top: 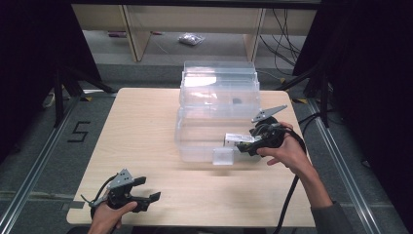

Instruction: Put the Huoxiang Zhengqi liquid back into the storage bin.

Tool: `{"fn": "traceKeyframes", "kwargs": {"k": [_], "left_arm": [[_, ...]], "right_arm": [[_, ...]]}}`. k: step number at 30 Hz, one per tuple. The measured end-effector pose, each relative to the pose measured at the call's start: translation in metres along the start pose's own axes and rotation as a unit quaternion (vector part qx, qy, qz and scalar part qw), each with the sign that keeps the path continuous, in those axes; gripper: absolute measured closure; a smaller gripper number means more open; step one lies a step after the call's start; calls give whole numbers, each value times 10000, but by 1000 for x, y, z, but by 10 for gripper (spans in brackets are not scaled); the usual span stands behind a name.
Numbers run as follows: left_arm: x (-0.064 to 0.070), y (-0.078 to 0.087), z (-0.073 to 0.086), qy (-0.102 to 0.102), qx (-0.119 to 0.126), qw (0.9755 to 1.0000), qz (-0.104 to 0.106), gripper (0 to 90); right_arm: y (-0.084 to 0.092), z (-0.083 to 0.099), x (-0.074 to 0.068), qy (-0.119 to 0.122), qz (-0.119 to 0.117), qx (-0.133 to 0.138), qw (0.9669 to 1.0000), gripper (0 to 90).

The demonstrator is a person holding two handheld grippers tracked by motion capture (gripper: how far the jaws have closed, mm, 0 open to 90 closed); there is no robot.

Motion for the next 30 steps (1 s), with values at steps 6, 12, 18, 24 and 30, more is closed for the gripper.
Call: {"fn": "traceKeyframes", "kwargs": {"k": [6,12,18,24,30], "left_arm": [[0,0,0,2,-1,10000,0,149],[0,0,0,0,4,10000,0,149],[1,-1,0,31,31,10000,-17,149],[1,0,0,29,37,10000,-24,149],[1,0,0,18,30,10000,-29,149]], "right_arm": [[4,2,-1,14,-49,-40,10000,220],[8,5,-4,-8,-56,-36,10000,217],[10,9,-10,-114,-57,-13,9999,214],[9,12,-12,8,-83,81,9999,204],[7,14,-17,-11,-113,159,9998,201]]}}
Point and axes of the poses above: each handheld gripper's, and its own axes: y roughly backward along the jaws, z roughly out of its underside, x roughly to its right, the point moved 3 cm from there along -y, roughly forward along the jaws, and after that the axes turned 14 degrees about x, right-handed, at the moved point
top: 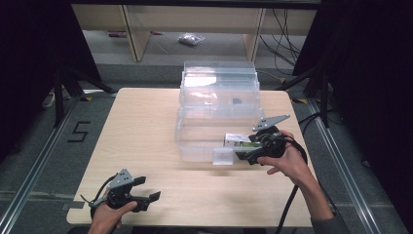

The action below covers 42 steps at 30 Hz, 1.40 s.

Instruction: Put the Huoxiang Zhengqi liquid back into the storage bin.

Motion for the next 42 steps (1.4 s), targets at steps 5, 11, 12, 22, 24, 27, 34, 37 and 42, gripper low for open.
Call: {"fn": "traceKeyframes", "kwargs": {"k": [5,11,12,22,24,27,34,37,42], "left_arm": [[0,0,0,-17,-21,10000,-32,149],[0,0,0,-23,10,10000,-3,149],[0,0,0,-23,22,10000,0,149],[1,0,0,-10,6,10000,-6,149],[1,1,0,-3,7,10000,-13,149],[1,0,0,-8,6,10000,-9,149],[1,1,0,-11,18,10000,-38,149],[1,1,-1,7,23,10000,-30,149],[1,0,0,-18,65,10000,3,149]], "right_arm": [[-2,2,-4,-51,-2,132,9999,196],[-3,6,-9,-21,-88,119,9999,189],[-3,6,-8,74,-131,152,9998,189],[-2,13,-17,-9,-155,201,9997,182],[-2,15,-20,-37,-164,232,9996,180],[-1,18,-22,98,-212,304,9993,171],[-2,27,-28,35,-240,385,9990,166],[-2,32,-30,-14,-178,447,9988,167],[-4,40,-30,-71,-209,444,9988,167]]}}
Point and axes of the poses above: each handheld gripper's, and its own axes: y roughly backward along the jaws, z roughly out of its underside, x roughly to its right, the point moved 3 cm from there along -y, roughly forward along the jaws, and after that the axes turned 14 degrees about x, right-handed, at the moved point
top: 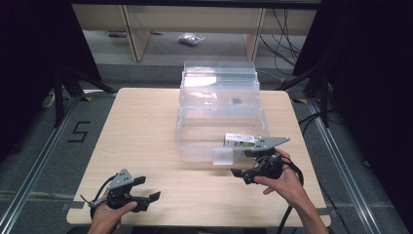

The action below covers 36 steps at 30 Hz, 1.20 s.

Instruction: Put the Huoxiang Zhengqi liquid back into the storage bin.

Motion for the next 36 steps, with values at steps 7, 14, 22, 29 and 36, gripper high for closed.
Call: {"fn": "traceKeyframes", "kwargs": {"k": [7,14,22,29,36], "left_arm": [[0,0,0,-7,3,10000,7,149],[0,0,-1,-7,-23,10000,9,149],[1,0,0,13,-3,10000,20,149],[1,0,0,4,-3,10000,25,149],[1,0,-1,-6,-2,10000,32,149]], "right_arm": [[-1,6,-2,8,1,35,10000,167],[-1,10,-5,87,-9,-7,10000,168],[-3,23,-7,-12,-25,-154,9999,168],[0,29,-3,-20,8,-148,9999,168],[1,37,-6,-100,46,-149,9998,169]]}}
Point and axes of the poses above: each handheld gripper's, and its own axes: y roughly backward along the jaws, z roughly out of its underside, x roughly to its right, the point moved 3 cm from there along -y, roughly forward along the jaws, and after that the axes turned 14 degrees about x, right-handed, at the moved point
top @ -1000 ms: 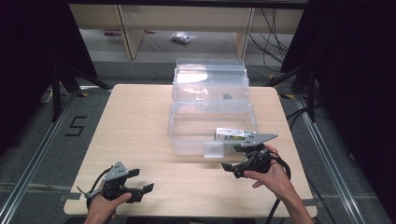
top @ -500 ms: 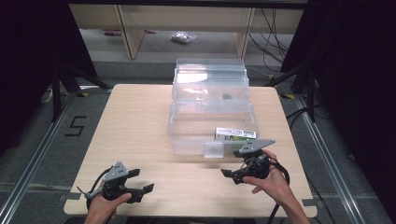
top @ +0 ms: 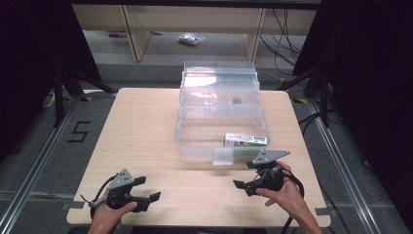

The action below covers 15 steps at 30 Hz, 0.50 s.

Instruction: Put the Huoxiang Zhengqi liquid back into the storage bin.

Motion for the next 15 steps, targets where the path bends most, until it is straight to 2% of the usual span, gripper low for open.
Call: {"fn": "traceKeyframes", "kwargs": {"k": [1,2,3,4,10,13,14,15], "left_arm": [[0,0,0,0,0,10000,0,149],[0,0,0,-1,-11,10000,-1,149],[0,0,0,2,-7,10000,-5,149],[0,0,0,4,-3,10000,-8,149],[0,1,0,-17,-20,10000,-12,149],[0,1,0,-19,-23,10000,-22,149],[1,0,0,1,33,10000,-51,149],[1,0,0,-4,21,10000,-46,149]], "right_arm": [[-1,1,1,103,-89,3,9999,168],[-1,2,0,33,-55,-21,10000,169],[-1,3,1,157,-40,4,9999,169],[0,4,-1,37,-44,-29,10000,169],[2,11,-1,12,-41,-27,10000,168],[4,14,-1,-60,25,-34,10000,168],[5,16,1,-3,62,11,10000,168],[6,17,-2,-187,89,-9,9998,168]]}}
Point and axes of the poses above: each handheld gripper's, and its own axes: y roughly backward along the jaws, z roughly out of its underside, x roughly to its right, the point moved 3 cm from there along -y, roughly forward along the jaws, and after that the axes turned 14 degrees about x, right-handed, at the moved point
